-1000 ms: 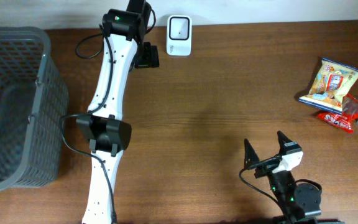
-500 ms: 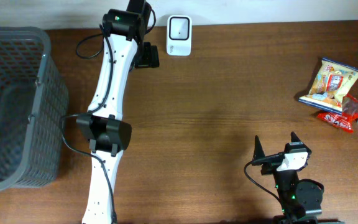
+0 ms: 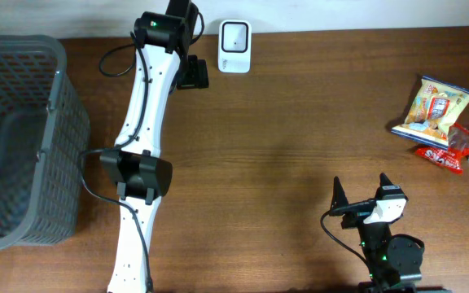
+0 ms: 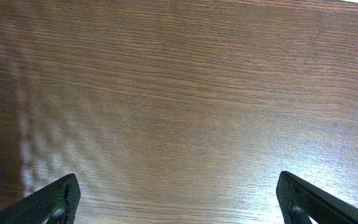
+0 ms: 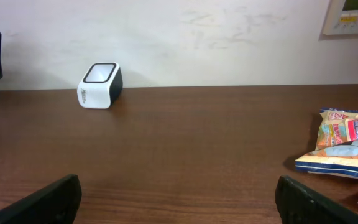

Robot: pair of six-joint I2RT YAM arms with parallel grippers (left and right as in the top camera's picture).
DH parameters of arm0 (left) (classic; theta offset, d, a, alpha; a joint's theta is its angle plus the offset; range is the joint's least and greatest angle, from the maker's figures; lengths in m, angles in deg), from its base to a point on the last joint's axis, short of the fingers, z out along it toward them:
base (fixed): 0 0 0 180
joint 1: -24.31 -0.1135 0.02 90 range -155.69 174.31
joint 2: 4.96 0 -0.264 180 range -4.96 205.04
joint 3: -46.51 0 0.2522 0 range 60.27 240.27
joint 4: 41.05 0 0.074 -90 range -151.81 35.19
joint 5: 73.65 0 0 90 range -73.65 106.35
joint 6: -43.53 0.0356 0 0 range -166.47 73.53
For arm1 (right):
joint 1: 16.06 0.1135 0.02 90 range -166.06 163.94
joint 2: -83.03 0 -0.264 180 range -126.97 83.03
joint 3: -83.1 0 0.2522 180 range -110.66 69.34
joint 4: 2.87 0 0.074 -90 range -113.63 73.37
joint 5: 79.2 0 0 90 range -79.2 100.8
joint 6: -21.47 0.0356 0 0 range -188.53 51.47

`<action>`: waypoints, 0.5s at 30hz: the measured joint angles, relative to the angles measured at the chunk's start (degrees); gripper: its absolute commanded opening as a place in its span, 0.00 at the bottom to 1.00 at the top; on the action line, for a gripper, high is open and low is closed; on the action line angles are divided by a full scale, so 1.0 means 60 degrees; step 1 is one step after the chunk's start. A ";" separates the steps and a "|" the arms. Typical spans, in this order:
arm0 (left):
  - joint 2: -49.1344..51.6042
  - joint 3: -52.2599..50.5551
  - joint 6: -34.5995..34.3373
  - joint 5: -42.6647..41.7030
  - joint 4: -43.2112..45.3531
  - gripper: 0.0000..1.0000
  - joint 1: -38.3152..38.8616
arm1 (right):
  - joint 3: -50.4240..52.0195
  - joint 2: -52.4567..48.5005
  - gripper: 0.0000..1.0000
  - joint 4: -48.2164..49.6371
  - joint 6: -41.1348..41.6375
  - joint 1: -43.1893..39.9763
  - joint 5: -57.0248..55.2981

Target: Scan the item barcode

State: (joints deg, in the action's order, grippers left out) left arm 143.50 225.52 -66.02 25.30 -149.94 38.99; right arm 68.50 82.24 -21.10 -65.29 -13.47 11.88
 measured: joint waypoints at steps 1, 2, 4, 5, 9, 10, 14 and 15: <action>0.0000 0.0000 0.0000 0.0000 0.0000 0.99 0.0000 | 0.0000 0.0000 0.99 0.0000 0.0000 0.0000 0.0000; 0.0000 0.0000 0.0000 0.0000 0.0000 0.99 0.0000 | 0.0000 0.0000 0.99 0.0000 0.0000 0.0000 0.0000; 0.0000 0.0000 0.0000 0.0000 -0.0022 0.99 0.0000 | 0.0000 0.0000 0.99 0.0000 -0.0004 0.0000 0.0000; 0.0000 0.0000 0.0000 0.0000 -0.0237 0.99 0.0000 | 0.0000 0.0004 0.99 0.0000 -0.0004 0.0000 0.0000; -0.0535 -0.1435 0.0000 -0.0393 0.0918 0.99 0.0087 | 0.0000 0.0000 0.99 0.0000 -0.0004 0.0000 0.0000; -0.1024 -0.2747 0.0004 -0.0503 0.1792 0.99 0.0219 | 0.0000 0.0004 0.99 0.0000 0.0004 0.0000 0.0000; -0.3370 -0.7752 0.0390 -0.0681 0.5231 0.99 0.0725 | 0.0000 0.0011 0.99 0.0000 0.0000 0.0000 0.0004; -0.4615 -0.9519 0.0710 -0.0688 0.6258 0.99 0.0874 | 0.0000 0.0018 0.99 0.0004 -0.0004 0.0000 0.0000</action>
State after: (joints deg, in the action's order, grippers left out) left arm 115.81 168.41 -61.76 21.17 -112.39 44.23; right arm 68.50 82.34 -21.08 -65.31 -13.47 11.88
